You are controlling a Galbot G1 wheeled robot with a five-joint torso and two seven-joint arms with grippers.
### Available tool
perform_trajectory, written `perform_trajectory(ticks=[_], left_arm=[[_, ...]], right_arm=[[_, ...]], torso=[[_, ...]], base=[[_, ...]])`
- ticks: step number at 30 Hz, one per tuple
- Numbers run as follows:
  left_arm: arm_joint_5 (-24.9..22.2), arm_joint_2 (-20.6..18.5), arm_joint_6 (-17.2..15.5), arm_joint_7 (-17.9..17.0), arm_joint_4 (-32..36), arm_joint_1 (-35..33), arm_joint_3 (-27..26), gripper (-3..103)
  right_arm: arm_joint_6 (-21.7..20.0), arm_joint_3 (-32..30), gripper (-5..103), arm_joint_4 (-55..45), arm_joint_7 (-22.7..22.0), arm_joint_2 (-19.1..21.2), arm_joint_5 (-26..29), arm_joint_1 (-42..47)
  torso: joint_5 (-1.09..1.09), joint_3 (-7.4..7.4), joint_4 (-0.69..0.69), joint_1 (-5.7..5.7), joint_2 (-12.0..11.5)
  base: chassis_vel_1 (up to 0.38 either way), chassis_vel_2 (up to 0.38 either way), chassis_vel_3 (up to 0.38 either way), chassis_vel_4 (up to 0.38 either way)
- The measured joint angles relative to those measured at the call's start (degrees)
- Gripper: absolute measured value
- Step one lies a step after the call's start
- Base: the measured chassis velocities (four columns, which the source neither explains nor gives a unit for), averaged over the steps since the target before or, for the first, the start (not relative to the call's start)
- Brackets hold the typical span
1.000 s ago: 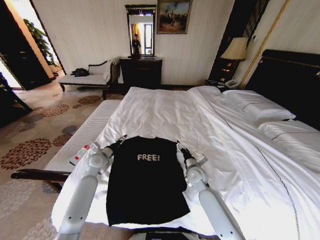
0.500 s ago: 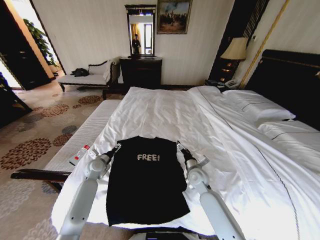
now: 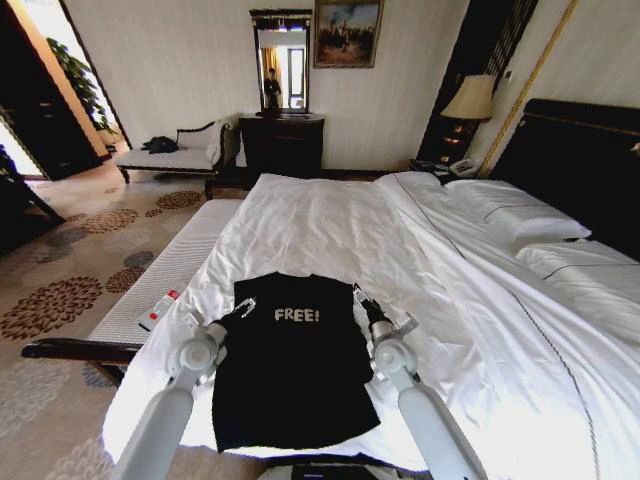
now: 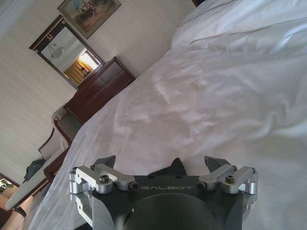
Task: Fold the clothes on the bed.
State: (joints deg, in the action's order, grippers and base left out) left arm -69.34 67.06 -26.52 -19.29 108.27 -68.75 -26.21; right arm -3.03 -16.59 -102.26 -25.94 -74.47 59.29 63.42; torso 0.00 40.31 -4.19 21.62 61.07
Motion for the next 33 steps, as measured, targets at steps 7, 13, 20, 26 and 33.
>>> perform_trajectory(ticks=[7, 13, 20, 26, 33], left_arm=[[-0.6, 0.7, 0.1, -0.1, -0.4, 2.5, -1.6, 100], [-1.6, 1.5, -0.1, -1.1, -2.8, 5.4, -3.7, 100], [11.6, 0.9, 2.0, -0.8, -6.0, 4.6, -2.2, 100], [19.2, -1.0, 4.1, 1.1, -7.6, 4.7, 0.6, 100], [24.1, -4.9, 5.2, 3.3, -8.9, 5.9, 4.9, 101]], right_arm=[[0.0, 0.6, 100, 1.7, 0.0, -0.2, 0.0, -1.3], [0.0, 1.0, 100, 2.6, 0.1, -0.1, 0.1, -1.9], [0.0, 1.0, 100, 3.2, 0.1, 0.1, 0.4, -2.6], [0.1, 1.2, 100, 3.8, 0.1, 0.1, 0.6, -3.1], [0.1, 1.1, 100, 3.8, 0.2, 0.4, 0.9, -3.2]], torso=[[0.00, 0.00, -0.01, 0.01, 0.0], [0.00, 0.00, -0.01, 0.01, 0.0], [0.00, 0.00, -0.01, 0.01, 0.0], [0.00, 0.00, -0.01, 0.02, 0.0], [0.00, 0.00, -0.01, 0.02, 0.0]], base=[[0.000, 0.000, 0.000, 0.000], [0.000, 0.000, 0.000, 0.000], [0.000, 0.000, 0.000, 0.000], [0.000, 0.000, 0.000, 0.000], [0.000, 0.000, 0.000, 0.000]])
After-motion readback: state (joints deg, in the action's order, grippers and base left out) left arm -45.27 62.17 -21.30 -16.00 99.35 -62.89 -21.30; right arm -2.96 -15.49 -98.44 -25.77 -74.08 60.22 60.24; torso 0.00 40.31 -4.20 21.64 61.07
